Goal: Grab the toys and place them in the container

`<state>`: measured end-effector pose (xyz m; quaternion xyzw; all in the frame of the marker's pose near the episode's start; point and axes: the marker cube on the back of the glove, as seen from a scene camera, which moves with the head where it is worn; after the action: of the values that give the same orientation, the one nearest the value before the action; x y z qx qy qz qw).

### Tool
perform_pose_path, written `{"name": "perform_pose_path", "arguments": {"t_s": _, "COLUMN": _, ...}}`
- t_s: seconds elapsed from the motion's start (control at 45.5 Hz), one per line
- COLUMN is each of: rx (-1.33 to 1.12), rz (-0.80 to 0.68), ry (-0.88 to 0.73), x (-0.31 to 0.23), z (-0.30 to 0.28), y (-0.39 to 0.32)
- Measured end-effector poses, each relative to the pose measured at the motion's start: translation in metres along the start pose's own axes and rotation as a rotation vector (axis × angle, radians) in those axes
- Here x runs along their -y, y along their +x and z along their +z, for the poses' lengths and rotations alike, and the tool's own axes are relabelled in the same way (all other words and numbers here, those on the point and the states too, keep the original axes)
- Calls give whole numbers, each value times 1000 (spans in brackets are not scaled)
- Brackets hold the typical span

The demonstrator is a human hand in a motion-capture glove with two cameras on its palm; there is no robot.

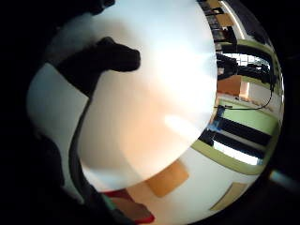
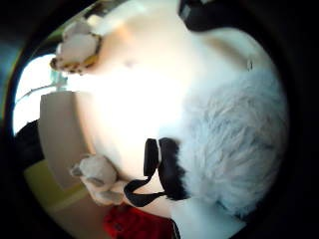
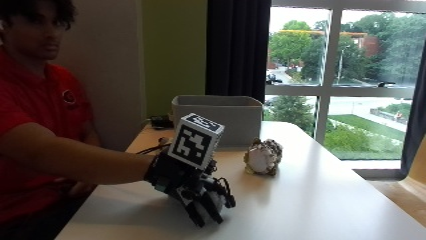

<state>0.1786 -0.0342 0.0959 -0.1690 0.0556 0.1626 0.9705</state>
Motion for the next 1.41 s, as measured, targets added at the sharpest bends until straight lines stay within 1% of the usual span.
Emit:
{"name": "perform_pose_path", "arguments": {"t_s": 0.11, "rx": -18, "rz": -1, "ry": -38, "x": -2, "z": -3, "y": 5}}
{"name": "perform_pose_path", "arguments": {"t_s": 0.286, "rx": -20, "rz": 19, "ry": -20, "x": -3, "z": -4, "y": 7}}
{"name": "perform_pose_path", "arguments": {"t_s": 0.33, "rx": -29, "rz": 27, "ry": 15, "x": -4, "z": -3, "y": 5}}
{"name": "perform_pose_path", "arguments": {"t_s": 0.483, "rx": -76, "rz": 40, "ry": 243, "x": -6, "z": 0, "y": -6}}
{"name": "perform_pose_path", "arguments": {"t_s": 0.549, "rx": -79, "rz": 41, "ry": 308, "x": -6, "z": 0, "y": -6}}
{"name": "perform_pose_path", "arguments": {"t_s": 0.681, "rx": -54, "rz": 16, "ry": 407, "x": -6, "z": -5, "y": -1}}
{"name": "perform_pose_path", "arguments": {"t_s": 0.857, "rx": -3, "rz": -1, "ry": 454, "x": -8, "z": -17, "y": -1}}
{"name": "perform_pose_path", "arguments": {"t_s": 0.989, "rx": 3, "rz": -31, "ry": 496, "x": -14, "z": -44, "y": -18}}
{"name": "perform_pose_path", "arguments": {"t_s": 1.209, "rx": 23, "rz": -81, "ry": 583, "x": -23, "z": -120, "y": -61}}
{"name": "perform_pose_path", "arguments": {"t_s": 1.297, "rx": 33, "rz": -92, "ry": 625, "x": -28, "z": -157, "y": -90}}
{"name": "perform_pose_path", "arguments": {"t_s": 1.362, "rx": 9, "rz": -132, "ry": 671, "x": -33, "z": -183, "y": -117}}
{"name": "perform_pose_path", "arguments": {"t_s": 1.406, "rx": 2, "rz": -196, "ry": 696, "x": -40, "z": -197, "y": -139}}
